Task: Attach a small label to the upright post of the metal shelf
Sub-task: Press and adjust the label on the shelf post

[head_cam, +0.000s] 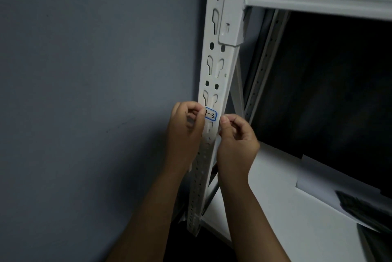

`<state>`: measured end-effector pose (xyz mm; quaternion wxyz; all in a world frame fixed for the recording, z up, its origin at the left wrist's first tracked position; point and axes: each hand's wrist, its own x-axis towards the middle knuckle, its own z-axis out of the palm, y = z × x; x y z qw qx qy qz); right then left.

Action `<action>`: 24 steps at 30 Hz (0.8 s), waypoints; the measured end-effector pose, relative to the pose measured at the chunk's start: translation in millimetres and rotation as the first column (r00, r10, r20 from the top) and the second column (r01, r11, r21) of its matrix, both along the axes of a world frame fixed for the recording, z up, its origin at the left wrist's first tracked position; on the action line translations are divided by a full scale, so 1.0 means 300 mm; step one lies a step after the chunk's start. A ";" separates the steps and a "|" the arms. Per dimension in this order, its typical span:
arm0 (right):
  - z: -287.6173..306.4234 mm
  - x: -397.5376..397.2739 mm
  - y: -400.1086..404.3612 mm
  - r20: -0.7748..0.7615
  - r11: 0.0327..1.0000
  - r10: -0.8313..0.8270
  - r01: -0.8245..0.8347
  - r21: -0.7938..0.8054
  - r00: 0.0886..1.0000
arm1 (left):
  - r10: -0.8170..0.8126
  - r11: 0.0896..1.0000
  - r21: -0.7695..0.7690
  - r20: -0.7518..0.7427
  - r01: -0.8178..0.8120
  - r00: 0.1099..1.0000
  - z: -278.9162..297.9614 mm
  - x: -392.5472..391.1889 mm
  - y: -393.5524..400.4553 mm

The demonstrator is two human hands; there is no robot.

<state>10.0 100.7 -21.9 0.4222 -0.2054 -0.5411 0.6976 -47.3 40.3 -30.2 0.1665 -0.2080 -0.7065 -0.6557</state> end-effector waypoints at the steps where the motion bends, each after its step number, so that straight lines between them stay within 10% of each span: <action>1: 0.001 0.000 0.001 0.005 1.000 -0.001 0.001 0.004 1.000 | -0.002 1.000 -0.007 -0.013 0.002 1.000 0.000 0.000 -0.007; 24: -0.009 -0.005 0.005 -0.002 1.000 -0.009 0.009 -0.008 1.000 | 0.172 0.977 -0.095 -0.165 -0.189 0.971 0.014 0.000 0.006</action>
